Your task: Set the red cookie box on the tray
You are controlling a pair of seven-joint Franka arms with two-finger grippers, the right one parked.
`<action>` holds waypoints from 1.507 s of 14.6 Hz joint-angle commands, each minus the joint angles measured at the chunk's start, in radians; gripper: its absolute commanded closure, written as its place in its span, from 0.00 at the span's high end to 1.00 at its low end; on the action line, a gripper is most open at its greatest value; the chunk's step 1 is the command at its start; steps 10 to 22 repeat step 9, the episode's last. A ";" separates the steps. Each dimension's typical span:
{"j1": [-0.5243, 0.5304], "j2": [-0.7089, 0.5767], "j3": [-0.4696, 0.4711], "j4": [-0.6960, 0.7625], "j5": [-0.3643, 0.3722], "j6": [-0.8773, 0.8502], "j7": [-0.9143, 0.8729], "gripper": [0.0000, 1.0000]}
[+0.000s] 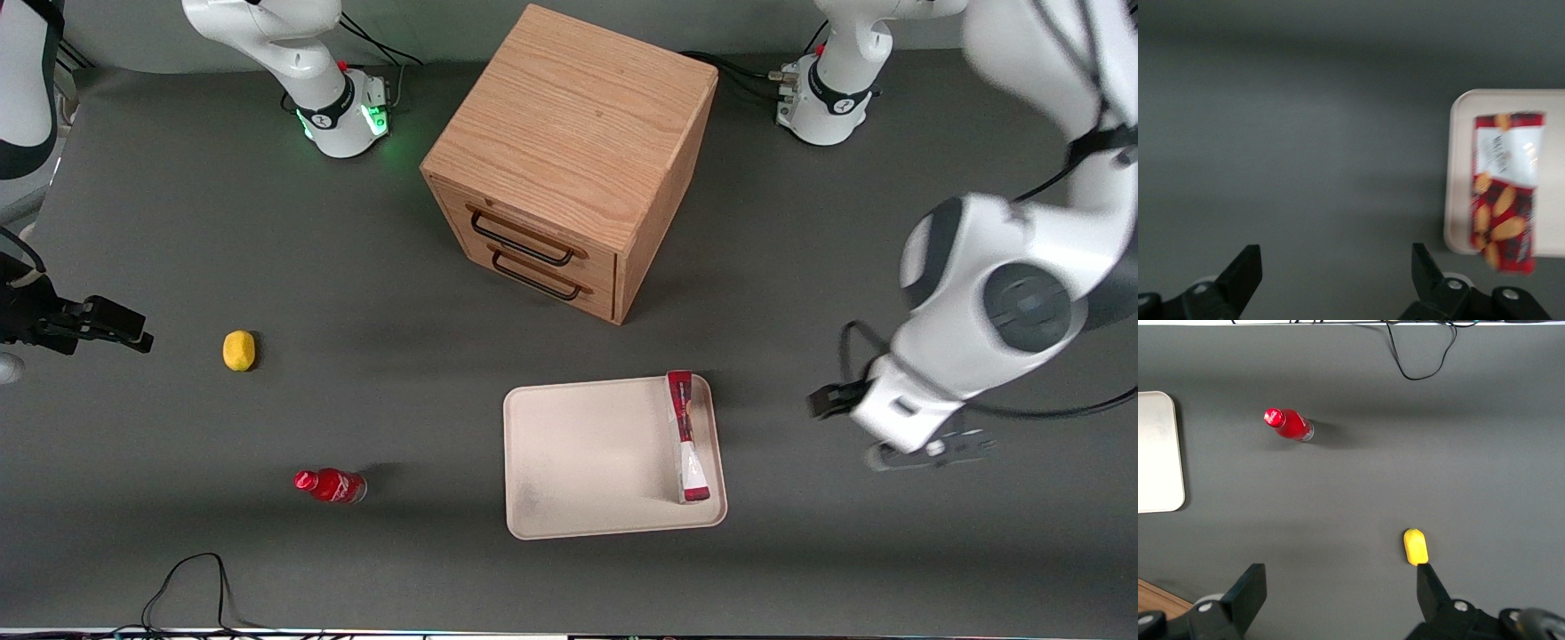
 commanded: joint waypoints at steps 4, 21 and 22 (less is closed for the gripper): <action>0.102 -0.427 0.084 -0.342 -0.152 -0.120 0.208 1.00; 0.115 -0.523 0.096 -0.342 -0.152 -0.218 0.249 1.00; 0.115 -0.523 0.096 -0.342 -0.152 -0.218 0.249 1.00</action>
